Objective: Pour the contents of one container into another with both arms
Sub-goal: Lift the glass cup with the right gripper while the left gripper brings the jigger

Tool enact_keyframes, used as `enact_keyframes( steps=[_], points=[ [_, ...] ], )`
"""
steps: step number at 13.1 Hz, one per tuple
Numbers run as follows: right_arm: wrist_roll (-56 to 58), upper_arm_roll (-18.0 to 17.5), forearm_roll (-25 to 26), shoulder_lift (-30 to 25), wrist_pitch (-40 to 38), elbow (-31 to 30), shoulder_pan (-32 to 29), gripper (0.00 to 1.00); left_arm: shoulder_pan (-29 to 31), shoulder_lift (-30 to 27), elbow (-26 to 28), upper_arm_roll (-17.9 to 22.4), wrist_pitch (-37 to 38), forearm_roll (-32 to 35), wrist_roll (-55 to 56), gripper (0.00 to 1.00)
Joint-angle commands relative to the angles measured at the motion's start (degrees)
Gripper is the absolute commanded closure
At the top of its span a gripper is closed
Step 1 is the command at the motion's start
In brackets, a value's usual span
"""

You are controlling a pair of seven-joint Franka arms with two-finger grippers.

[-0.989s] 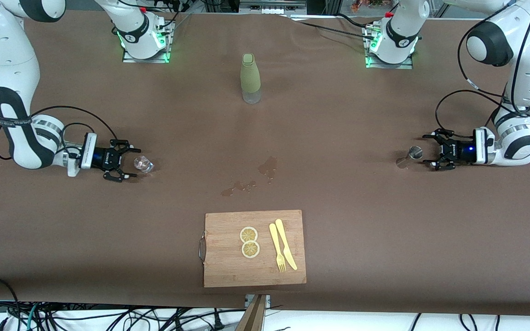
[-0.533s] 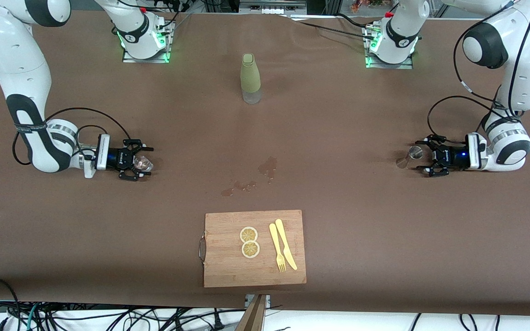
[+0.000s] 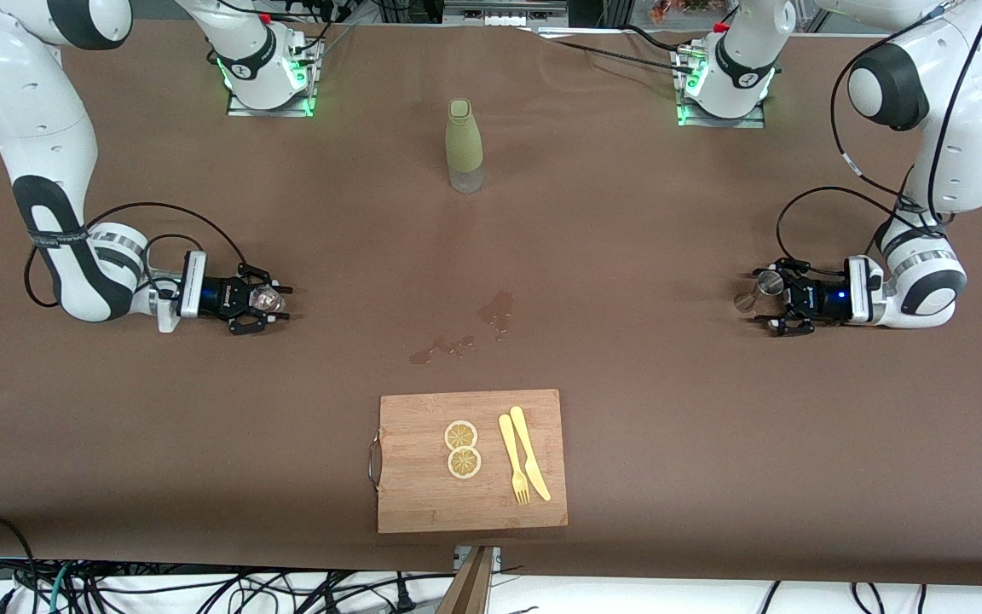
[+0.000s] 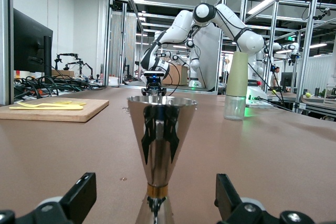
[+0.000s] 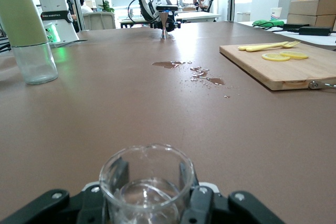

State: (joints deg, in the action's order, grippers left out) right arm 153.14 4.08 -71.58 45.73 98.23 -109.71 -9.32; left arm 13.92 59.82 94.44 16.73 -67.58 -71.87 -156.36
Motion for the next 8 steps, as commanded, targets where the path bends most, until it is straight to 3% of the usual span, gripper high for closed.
enact_keyframes(
  steps=[1,4,6,8],
  points=[
    [0.6,-0.1,-1.1,0.9,-2.5,1.6,-0.5,1.0,-0.5,0.5,-0.6,0.5,-0.6,-0.3,-4.9,0.01],
    [-0.3,-0.1,-1.4,0.9,-3.8,2.0,-0.7,1.0,-0.4,0.5,-0.5,0.6,-0.5,0.1,-3.7,0.15],
    [-1.2,-0.1,-1.4,0.9,-4.6,4.1,-0.6,1.0,-0.4,0.6,-0.5,0.6,-0.5,0.1,-3.7,0.17],
    [-8.1,-0.8,-1.3,0.7,-6.8,5.9,-0.2,1.0,-0.4,0.6,-0.5,0.6,-0.5,1.0,-3.7,0.3]
  ],
)
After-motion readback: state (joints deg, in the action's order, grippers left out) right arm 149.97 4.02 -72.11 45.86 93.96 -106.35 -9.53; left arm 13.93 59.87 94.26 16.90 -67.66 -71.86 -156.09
